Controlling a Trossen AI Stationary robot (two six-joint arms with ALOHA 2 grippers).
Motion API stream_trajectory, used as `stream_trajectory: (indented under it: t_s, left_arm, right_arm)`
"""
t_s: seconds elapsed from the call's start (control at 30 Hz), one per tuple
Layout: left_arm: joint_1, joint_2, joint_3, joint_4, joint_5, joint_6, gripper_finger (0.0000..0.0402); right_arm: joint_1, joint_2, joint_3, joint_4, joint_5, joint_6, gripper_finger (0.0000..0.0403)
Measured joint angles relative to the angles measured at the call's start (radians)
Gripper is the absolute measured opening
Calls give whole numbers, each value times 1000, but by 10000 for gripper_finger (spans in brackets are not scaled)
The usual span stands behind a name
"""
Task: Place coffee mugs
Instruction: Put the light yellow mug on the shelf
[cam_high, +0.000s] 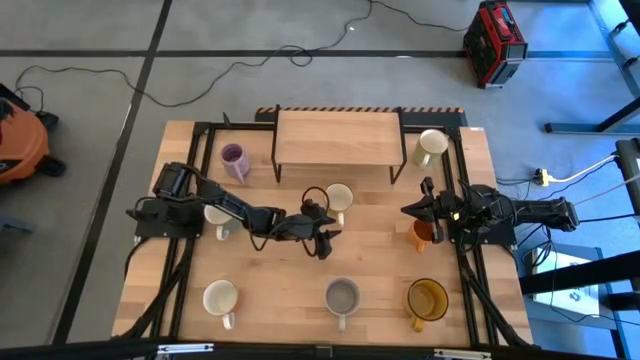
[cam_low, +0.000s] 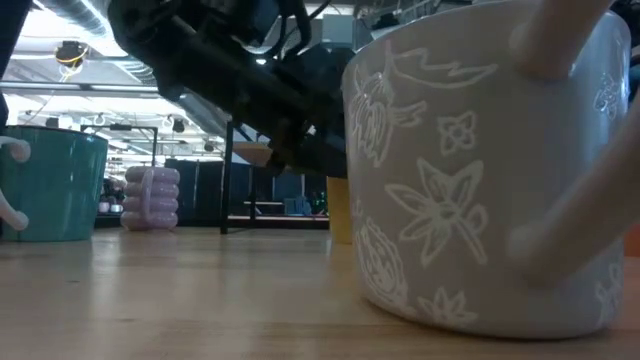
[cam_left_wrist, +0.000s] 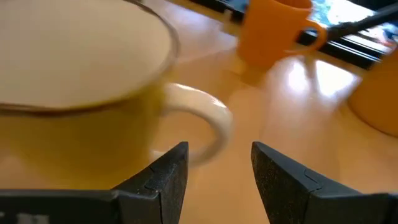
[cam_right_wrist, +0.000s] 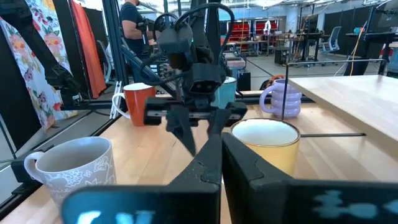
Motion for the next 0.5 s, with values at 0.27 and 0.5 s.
stream_trajectory:
  t_s: [0.27, 0.5]
  left_arm:
    - [21, 2, 3, 27, 25, 2, 170]
    - [21, 76, 26, 114, 1, 28, 170]
  right_arm:
    - [0, 0, 0, 0, 0, 0, 0]
    - [0, 0, 0, 1, 0, 0, 0]
